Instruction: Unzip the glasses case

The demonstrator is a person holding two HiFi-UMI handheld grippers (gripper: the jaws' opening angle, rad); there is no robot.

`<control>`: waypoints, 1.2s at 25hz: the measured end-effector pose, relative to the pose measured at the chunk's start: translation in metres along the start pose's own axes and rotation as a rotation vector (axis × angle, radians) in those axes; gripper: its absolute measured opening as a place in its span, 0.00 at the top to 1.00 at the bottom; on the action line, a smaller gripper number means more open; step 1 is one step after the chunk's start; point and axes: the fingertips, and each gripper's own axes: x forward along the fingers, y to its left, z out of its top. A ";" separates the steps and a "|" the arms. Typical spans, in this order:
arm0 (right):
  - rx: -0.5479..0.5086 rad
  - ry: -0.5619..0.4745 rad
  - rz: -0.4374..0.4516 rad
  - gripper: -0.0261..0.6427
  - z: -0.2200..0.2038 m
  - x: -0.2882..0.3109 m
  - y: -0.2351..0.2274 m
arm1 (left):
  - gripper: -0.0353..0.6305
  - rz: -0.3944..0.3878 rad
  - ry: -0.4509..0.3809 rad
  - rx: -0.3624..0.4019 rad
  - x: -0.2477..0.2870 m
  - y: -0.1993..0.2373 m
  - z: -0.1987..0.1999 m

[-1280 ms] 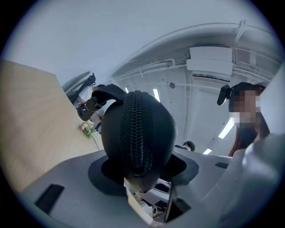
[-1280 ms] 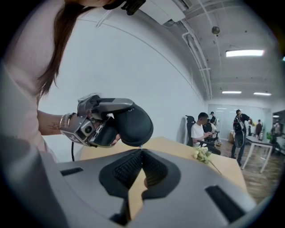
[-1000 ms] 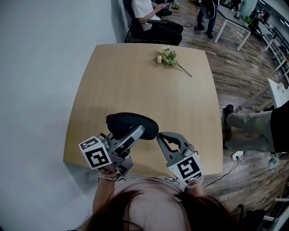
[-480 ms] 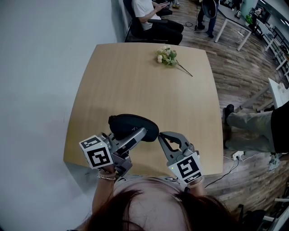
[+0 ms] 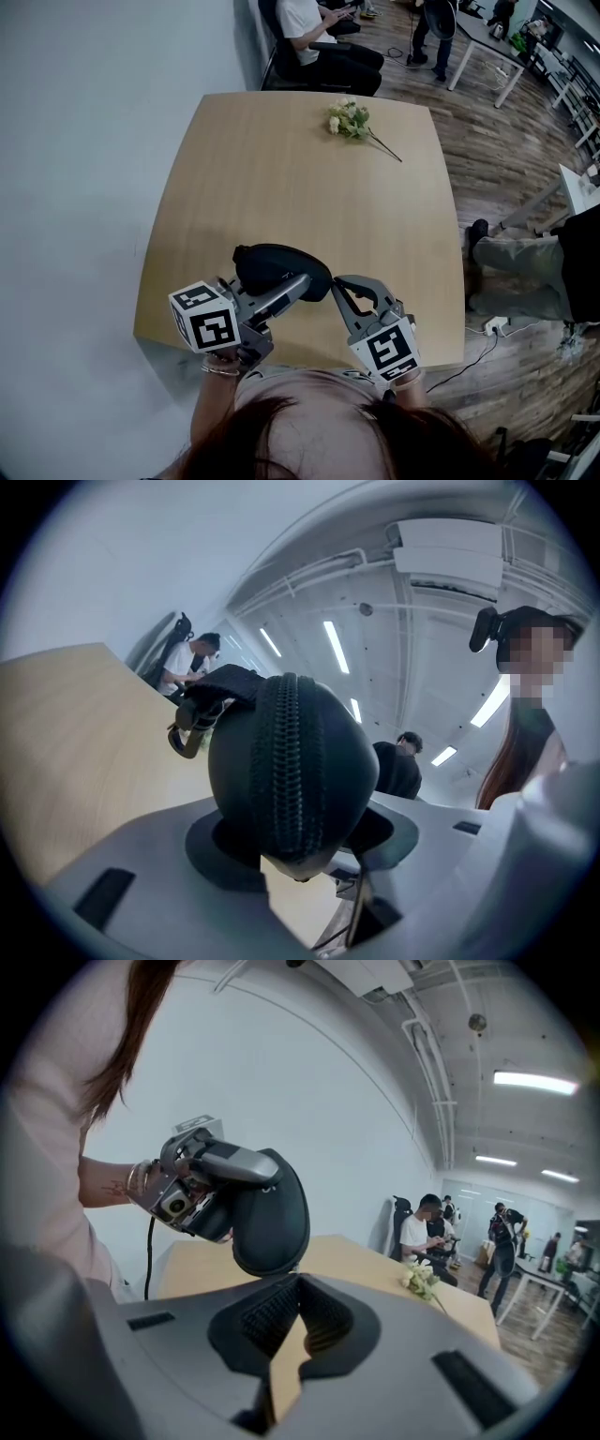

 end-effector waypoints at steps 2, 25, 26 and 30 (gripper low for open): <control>-0.001 0.000 0.000 0.94 0.000 0.000 0.000 | 0.60 0.003 0.005 -0.002 0.000 0.000 0.000; -0.058 0.059 -0.006 0.94 -0.018 -0.004 0.005 | 0.60 0.022 0.148 0.032 0.006 -0.003 -0.028; -0.062 0.062 -0.005 0.94 -0.018 -0.004 0.005 | 0.60 0.022 0.155 0.032 0.006 -0.003 -0.029; -0.075 0.075 -0.002 0.94 -0.021 -0.002 0.006 | 0.60 0.024 0.184 0.036 0.007 -0.001 -0.032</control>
